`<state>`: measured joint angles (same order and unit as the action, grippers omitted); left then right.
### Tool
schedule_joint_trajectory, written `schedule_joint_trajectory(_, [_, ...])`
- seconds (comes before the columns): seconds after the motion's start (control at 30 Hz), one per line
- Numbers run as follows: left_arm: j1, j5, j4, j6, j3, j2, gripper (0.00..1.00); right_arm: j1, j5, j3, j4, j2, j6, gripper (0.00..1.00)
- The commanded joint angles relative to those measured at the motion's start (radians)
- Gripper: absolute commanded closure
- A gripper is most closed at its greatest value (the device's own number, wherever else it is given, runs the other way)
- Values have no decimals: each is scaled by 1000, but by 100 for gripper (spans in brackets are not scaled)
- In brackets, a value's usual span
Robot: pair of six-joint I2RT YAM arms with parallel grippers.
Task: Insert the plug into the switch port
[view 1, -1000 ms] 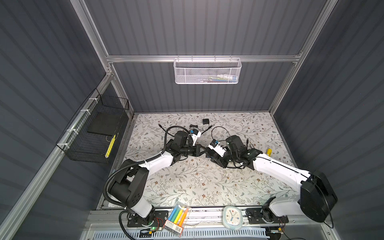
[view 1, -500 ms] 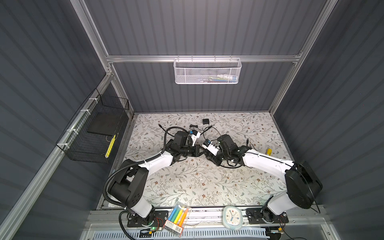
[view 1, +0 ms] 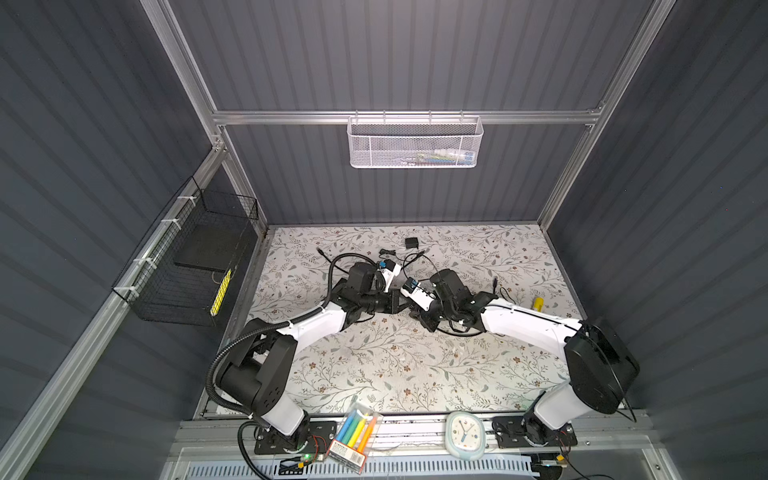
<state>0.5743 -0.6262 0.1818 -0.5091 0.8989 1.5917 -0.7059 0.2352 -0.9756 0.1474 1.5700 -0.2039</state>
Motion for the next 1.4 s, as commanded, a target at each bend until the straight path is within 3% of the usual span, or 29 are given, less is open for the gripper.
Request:
schedule_joint_trajectory(0.0, [0, -7, -39, 17, -17, -4, 100, 2, -36, 15, -62, -52, 20, 80])
schedule_joint_trajectory(0.37, [-14, -21, -19, 5, -27, -17, 100, 3, -24, 74, -124, -95, 48, 80])
schedule_joint_trajectory(0.67, [-20, -20, -30, 8, -34, -31, 100, 3, 15, 75, -132, -47, 52, 70])
schedule_joint_trajectory(1.37, [-24, -40, -10, 3, -21, 1, 100, 3, 90, 41, -77, 9, 25, 72])
